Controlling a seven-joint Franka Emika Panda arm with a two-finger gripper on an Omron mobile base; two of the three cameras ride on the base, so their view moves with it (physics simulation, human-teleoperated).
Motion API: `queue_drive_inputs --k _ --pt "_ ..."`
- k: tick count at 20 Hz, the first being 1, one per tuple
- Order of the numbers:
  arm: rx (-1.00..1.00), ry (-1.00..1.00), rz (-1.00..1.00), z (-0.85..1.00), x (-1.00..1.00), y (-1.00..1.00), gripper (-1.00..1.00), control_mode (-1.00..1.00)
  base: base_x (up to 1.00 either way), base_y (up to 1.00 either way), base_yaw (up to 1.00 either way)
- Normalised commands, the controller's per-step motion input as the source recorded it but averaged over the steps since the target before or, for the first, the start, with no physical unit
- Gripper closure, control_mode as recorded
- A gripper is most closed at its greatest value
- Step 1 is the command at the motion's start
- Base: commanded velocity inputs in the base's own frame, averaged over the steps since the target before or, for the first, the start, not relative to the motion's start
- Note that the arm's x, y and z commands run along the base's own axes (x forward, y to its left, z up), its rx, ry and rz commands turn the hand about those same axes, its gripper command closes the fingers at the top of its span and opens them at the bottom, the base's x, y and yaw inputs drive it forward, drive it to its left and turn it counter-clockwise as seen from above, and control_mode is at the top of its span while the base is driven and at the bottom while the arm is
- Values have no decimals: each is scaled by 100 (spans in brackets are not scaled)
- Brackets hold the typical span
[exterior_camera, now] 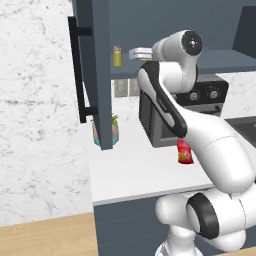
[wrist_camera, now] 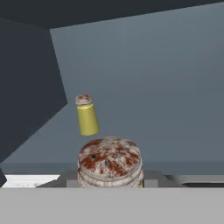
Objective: Put the shaker and condiment bottle from the counter next to their counterparts in the cabinet.
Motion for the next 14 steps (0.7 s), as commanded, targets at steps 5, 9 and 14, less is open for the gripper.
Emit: queue_drive_inputs --k 5,9,14 --pt "-1 -4 0 -16 2 0 100 -100 0 0 0" --pt "0 -11 0 -13 14 -4 100 -100 0 0 0" --pt "0 -11 0 -7 29 -11 100 -100 0 0 0"
